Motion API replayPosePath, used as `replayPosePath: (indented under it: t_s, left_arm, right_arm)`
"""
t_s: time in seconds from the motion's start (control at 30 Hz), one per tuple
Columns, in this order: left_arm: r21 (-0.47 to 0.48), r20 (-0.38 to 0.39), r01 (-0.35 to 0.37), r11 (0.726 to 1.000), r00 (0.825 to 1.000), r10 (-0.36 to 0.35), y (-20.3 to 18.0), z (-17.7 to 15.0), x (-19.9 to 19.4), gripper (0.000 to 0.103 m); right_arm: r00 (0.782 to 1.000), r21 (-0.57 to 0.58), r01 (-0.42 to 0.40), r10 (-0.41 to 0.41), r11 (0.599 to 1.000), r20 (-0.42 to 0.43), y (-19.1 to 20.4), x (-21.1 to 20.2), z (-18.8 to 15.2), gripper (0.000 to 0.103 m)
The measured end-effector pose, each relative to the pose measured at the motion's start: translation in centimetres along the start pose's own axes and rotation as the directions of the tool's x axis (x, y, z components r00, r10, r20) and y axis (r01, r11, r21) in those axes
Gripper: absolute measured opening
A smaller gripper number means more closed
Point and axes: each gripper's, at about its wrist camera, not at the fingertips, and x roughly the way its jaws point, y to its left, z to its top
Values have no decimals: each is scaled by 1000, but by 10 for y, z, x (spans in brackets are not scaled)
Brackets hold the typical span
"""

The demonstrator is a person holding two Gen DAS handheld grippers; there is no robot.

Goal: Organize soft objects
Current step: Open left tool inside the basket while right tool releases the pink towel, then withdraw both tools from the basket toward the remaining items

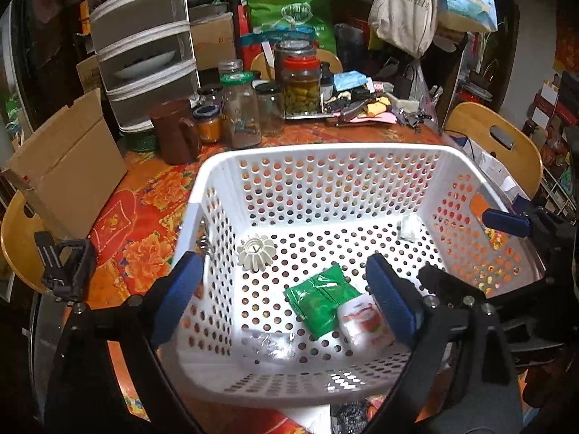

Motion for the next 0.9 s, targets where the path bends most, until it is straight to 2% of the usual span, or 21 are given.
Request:
replayPosePath:
  t_s: [0.1,0.53,0.7,0.9]
  left_arm:
    - [-2,26,-4,1000,1000,4,4,-3,-14,97]
    - [4,109,7,1000,994,-8,16,-39,-81,100]
    - [17,130,7,1000,991,-9,19,-67,-104,102]
    - [-25,121,37,999,992,-34,28,-104,-109,102]
  right_arm:
    - [1000,0,-12,12,1000,25,2,-10,-2,103]
    - [991,16,0,-3,1000,130,3,-58,-27,103]
    - [987,30,4,-9,1000,161,0,-74,-44,103]
    - [981,43,-3,-5,999,191,-1,-91,-77,103]
